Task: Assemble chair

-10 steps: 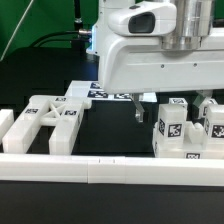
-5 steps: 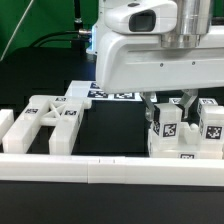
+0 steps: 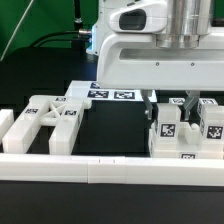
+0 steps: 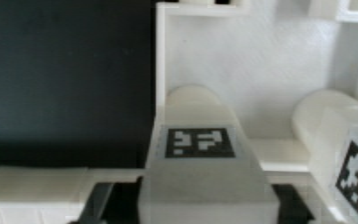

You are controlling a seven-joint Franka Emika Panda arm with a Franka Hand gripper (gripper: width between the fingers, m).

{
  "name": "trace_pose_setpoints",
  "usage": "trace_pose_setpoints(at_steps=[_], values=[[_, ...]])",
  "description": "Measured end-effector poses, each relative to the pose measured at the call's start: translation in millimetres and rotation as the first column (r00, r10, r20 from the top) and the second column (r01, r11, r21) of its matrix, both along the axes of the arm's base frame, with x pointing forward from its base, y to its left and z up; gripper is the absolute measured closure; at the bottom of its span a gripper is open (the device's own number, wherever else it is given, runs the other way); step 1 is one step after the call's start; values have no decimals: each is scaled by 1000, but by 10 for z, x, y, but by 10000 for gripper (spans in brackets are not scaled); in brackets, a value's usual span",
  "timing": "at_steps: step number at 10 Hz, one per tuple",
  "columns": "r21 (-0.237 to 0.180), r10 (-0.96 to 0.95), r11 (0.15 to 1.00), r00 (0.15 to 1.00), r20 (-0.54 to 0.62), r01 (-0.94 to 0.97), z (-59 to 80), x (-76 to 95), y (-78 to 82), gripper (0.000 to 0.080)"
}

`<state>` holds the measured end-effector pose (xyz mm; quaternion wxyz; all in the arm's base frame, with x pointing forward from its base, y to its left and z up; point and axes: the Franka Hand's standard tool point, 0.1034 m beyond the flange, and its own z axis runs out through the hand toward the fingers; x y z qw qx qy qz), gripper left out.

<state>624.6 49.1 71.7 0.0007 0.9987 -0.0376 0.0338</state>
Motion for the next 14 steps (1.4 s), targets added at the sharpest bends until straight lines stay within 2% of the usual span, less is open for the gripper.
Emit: trace_pose_setpoints(at_steps=[3, 6, 11, 13, 14], values=[[21, -298, 954, 954, -2, 298, -2, -10, 58, 512], [34, -548, 836, 837, -6, 548, 0, -11, 65, 512], [64, -806, 589, 591, -34, 806, -1, -12, 61, 512], [76, -904, 419, 423, -59, 905, -1, -12, 63, 512], [79, -924, 372, 378, -67, 925, -1, -12, 61, 512]])
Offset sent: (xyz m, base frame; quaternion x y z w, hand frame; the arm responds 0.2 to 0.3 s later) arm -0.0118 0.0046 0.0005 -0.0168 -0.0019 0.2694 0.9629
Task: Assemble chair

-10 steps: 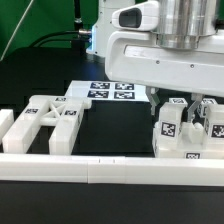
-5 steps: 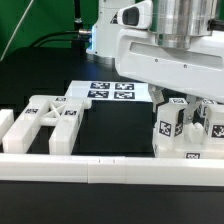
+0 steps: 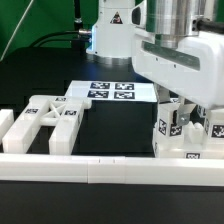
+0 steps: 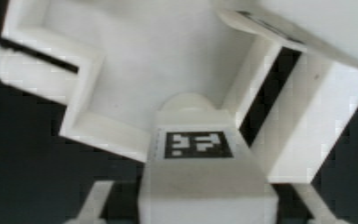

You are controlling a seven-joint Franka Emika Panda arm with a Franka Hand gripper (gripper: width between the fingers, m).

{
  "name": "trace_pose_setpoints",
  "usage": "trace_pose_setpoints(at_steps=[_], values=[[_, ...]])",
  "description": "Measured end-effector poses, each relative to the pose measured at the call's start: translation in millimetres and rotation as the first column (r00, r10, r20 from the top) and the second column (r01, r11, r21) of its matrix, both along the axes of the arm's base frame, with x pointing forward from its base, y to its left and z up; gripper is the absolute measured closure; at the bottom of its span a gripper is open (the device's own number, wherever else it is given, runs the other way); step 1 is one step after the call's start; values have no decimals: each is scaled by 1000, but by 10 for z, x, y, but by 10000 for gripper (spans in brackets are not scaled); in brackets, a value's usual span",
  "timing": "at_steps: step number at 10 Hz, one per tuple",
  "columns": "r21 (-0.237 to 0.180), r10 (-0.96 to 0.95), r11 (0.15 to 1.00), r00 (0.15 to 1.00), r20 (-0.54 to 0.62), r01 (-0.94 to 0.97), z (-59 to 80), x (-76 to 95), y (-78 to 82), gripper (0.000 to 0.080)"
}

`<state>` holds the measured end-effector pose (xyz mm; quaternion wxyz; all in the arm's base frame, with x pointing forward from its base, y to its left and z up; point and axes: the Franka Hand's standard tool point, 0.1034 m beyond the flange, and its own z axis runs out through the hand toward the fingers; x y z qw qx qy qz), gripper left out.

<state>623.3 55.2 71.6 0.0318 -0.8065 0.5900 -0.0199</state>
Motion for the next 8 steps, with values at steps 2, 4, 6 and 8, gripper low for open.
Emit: trace_pose_setpoints(at_steps=[2, 4, 6, 8], values=[[33, -249, 968, 968, -1, 249, 1, 2, 9, 512], [32, -379, 925, 925, -3, 379, 13, 4, 13, 512], [30, -458, 889, 889, -3, 458, 18, 8, -19, 512], [32, -535, 844, 845, -3, 535, 21, 13, -62, 512]])
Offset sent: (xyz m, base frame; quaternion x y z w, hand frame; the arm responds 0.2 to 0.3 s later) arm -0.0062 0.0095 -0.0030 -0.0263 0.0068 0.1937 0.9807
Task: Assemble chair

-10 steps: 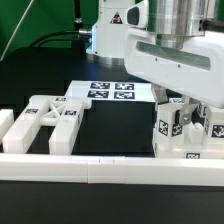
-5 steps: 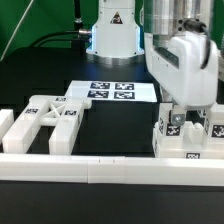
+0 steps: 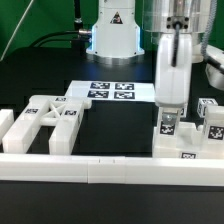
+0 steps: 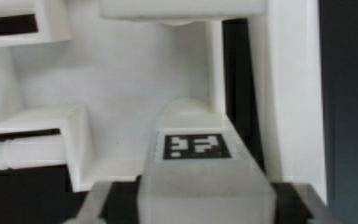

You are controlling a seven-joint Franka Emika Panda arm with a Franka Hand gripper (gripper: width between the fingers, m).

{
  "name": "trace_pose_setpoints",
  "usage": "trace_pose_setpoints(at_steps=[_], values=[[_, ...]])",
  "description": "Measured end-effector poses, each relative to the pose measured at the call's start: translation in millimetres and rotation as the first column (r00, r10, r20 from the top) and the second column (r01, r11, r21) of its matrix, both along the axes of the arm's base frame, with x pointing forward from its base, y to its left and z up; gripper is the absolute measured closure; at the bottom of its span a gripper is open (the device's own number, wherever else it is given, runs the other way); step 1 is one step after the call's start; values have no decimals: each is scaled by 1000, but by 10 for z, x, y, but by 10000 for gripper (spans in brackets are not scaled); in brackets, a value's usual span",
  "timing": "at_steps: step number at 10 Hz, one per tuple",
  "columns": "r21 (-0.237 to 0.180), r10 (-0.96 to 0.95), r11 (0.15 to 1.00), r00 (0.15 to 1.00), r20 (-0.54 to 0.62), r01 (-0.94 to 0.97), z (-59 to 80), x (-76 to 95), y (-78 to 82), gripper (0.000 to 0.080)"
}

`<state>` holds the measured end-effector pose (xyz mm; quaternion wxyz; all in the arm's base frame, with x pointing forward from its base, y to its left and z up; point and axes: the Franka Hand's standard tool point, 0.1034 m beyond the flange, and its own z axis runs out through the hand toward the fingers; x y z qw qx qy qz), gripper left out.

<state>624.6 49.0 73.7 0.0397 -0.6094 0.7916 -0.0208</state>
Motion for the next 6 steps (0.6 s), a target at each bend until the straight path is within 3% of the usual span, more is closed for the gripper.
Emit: trace_pose_setpoints(at_steps=[2, 4, 6], values=[[-5, 62, 998, 998, 1, -62, 1, 1, 0, 510], [-7, 157, 988, 988, -10, -157, 7, -2, -21, 198], [-25, 428, 903, 904, -12, -428, 68, 38, -5, 164]])
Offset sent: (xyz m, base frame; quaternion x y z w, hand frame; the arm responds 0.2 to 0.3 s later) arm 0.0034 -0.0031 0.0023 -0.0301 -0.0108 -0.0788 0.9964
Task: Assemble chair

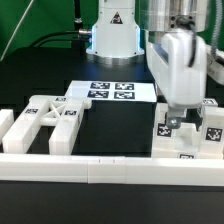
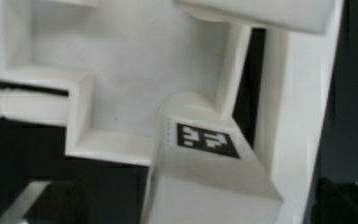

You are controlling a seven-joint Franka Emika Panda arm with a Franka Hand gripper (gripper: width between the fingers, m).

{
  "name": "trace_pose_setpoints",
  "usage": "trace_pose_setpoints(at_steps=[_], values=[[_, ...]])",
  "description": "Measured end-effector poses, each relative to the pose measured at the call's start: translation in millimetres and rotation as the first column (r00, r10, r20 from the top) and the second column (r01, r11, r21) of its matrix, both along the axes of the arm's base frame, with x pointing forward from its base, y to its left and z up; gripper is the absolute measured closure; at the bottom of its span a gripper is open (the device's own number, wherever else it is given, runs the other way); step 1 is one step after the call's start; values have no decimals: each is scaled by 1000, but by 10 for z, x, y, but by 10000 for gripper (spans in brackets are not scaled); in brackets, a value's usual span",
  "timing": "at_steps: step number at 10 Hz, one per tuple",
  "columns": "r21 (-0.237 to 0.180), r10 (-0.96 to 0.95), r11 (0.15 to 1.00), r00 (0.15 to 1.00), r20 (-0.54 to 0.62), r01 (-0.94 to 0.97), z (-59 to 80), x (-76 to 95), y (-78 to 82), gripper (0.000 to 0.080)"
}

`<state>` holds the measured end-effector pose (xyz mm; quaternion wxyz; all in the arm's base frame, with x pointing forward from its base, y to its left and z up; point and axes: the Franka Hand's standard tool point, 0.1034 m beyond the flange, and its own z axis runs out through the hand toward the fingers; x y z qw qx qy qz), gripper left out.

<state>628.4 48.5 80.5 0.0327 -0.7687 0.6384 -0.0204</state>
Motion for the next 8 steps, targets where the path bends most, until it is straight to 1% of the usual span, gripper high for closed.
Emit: trace_pose_setpoints(at_steps=[2, 4, 6, 7, 8], values=[[-18, 258, 966, 966, 26, -257, 128, 48, 6, 153], [-28, 344, 939, 939, 20, -343, 85, 35, 3, 151], [-50, 524, 851, 852, 15, -522, 87, 35, -1, 151], [-64, 628, 777, 779, 10, -626, 105, 43, 6, 151], [-69, 666, 745, 746, 11, -663, 123, 49, 18, 151]])
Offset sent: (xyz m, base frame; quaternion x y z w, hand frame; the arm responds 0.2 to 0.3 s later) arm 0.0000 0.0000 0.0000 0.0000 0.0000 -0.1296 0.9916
